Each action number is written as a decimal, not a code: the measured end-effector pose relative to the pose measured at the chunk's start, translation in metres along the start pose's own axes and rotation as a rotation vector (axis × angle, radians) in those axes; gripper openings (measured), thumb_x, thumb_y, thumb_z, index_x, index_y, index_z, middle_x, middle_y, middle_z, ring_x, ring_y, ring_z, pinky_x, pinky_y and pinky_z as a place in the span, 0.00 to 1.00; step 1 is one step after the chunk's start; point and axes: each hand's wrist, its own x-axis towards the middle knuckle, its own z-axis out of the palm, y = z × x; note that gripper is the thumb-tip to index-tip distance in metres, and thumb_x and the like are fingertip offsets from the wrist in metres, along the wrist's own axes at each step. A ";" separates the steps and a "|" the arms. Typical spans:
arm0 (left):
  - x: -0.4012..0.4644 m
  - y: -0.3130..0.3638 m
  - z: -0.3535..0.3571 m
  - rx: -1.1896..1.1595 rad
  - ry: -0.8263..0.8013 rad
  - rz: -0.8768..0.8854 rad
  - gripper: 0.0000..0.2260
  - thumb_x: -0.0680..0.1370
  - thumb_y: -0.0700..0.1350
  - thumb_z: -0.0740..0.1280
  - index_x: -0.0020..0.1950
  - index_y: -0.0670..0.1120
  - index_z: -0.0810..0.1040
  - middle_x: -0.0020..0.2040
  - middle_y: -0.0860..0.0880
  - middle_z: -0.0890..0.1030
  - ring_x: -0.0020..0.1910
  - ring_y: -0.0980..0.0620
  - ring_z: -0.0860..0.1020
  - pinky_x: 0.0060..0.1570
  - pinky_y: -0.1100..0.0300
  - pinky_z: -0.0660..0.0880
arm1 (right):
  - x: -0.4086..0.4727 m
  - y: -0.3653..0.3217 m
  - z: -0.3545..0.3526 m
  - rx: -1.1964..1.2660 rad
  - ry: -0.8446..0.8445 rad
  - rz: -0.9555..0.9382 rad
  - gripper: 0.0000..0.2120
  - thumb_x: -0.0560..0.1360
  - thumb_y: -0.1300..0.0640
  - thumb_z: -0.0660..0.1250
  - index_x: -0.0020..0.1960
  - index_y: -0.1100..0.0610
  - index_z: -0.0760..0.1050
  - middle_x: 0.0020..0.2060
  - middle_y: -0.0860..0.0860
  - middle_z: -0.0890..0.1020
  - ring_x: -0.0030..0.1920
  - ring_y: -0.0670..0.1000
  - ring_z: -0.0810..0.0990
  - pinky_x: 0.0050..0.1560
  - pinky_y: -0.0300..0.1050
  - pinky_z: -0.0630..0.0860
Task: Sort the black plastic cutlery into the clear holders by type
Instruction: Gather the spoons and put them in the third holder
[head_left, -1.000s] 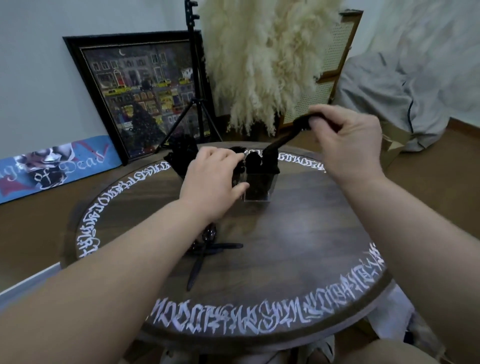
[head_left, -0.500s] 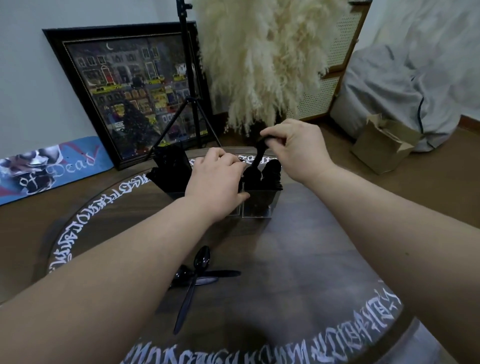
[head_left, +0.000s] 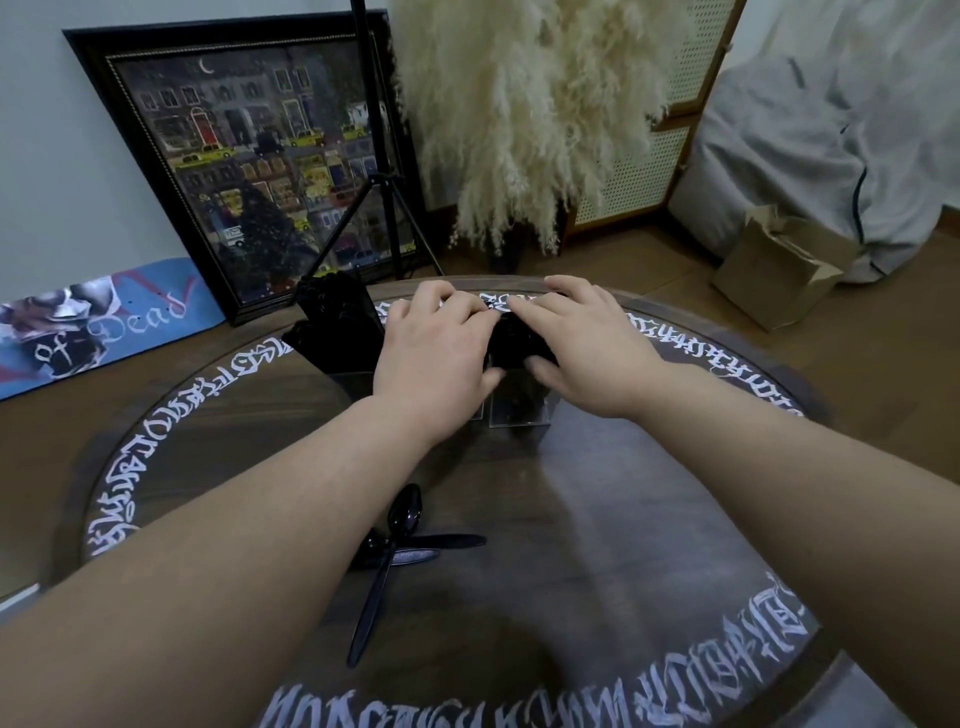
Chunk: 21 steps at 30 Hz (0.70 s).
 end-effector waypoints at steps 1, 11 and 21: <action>0.000 0.000 0.000 0.004 -0.004 0.001 0.23 0.72 0.57 0.69 0.66 0.52 0.74 0.63 0.55 0.75 0.67 0.46 0.64 0.60 0.50 0.62 | 0.000 -0.001 0.002 0.002 0.025 -0.003 0.29 0.75 0.52 0.64 0.75 0.54 0.61 0.68 0.50 0.72 0.73 0.57 0.58 0.70 0.57 0.58; -0.033 -0.006 -0.016 -0.035 0.089 0.037 0.27 0.67 0.54 0.76 0.64 0.48 0.77 0.62 0.50 0.77 0.62 0.43 0.69 0.55 0.45 0.68 | -0.026 -0.010 -0.006 0.061 0.131 0.007 0.33 0.73 0.48 0.69 0.74 0.56 0.63 0.70 0.53 0.69 0.74 0.56 0.60 0.72 0.59 0.59; -0.133 -0.047 -0.024 -0.082 -0.252 -0.279 0.20 0.76 0.53 0.68 0.67 0.53 0.74 0.66 0.53 0.72 0.66 0.47 0.65 0.62 0.49 0.67 | -0.074 -0.084 0.031 0.241 0.077 0.025 0.19 0.76 0.59 0.64 0.67 0.56 0.73 0.57 0.54 0.78 0.59 0.56 0.74 0.56 0.47 0.71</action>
